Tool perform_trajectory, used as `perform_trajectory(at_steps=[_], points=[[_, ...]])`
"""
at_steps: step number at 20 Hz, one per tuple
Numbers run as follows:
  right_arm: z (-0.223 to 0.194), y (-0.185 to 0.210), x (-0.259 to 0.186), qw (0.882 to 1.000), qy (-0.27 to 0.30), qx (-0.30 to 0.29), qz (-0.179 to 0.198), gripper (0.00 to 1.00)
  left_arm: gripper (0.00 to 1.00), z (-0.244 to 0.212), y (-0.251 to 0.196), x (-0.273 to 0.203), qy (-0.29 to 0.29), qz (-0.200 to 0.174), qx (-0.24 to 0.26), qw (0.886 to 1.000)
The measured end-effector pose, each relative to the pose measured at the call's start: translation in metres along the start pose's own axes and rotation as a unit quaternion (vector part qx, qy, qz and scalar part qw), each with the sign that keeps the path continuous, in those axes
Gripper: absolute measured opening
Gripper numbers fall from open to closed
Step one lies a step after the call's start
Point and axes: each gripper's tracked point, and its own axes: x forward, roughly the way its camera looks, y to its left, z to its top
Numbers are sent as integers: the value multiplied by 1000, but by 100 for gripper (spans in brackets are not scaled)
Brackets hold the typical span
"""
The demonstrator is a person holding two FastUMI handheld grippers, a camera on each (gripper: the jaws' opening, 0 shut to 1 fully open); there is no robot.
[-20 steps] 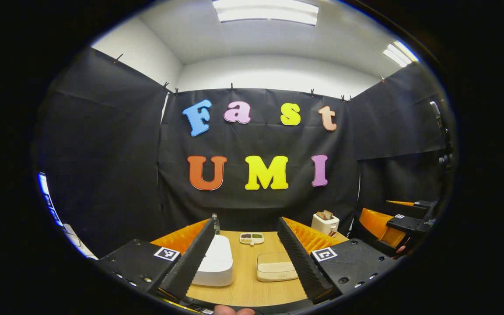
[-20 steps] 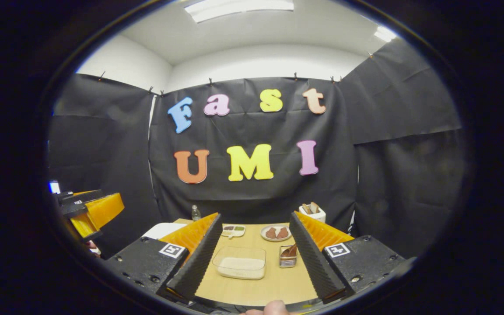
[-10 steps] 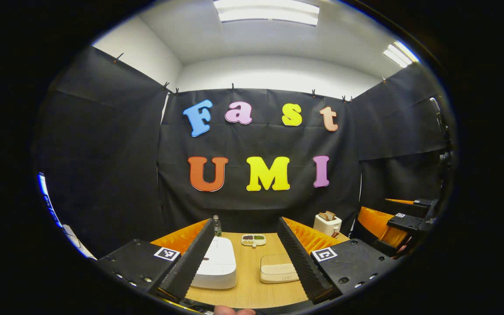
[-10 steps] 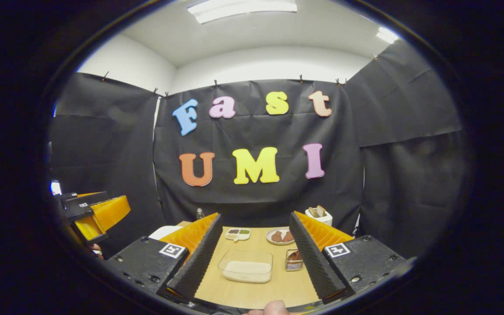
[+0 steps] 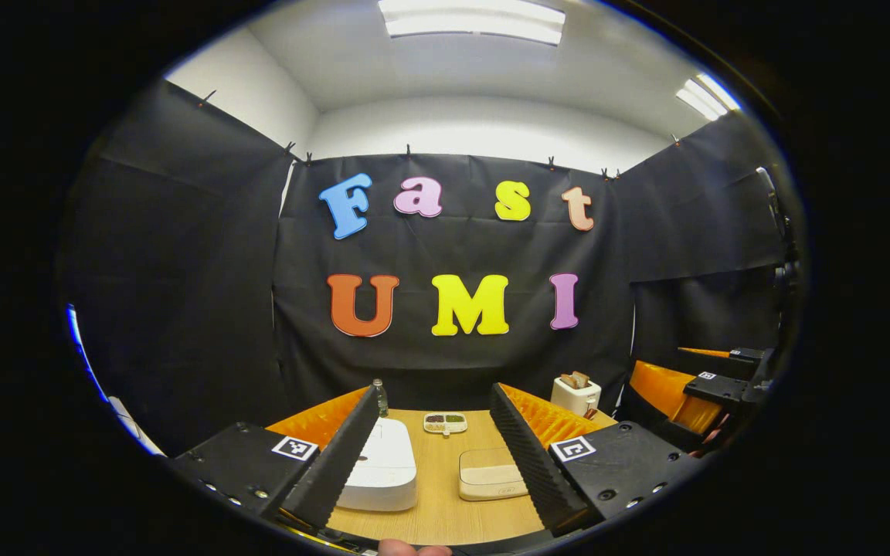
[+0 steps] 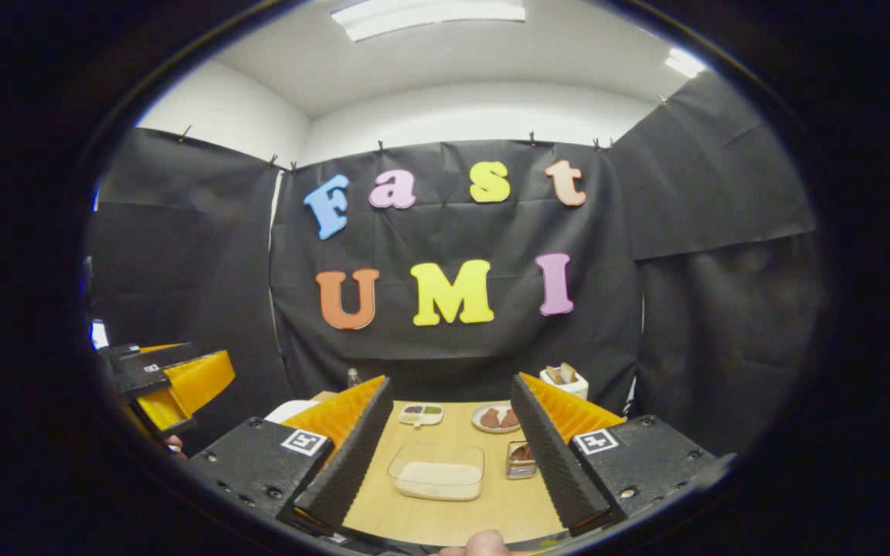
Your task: Close the left gripper, press the button to open the rice cooker; take a wooden spoon from the chopstick holder with the right hand, scoop a spoonful of rice and pour it into the rice cooker, then put the wooden spoon back into the chopstick holder.
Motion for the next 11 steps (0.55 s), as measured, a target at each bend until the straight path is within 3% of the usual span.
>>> perform_trajectory(at_steps=[3,11], points=[[-3,4,-1,1000,2,0,0,100,94,1,1,0,-3,-3,2,1000],[-2,10,-3,1000,4,-1,-2,100,94,0,7,-2,1,-6,6,1000]])
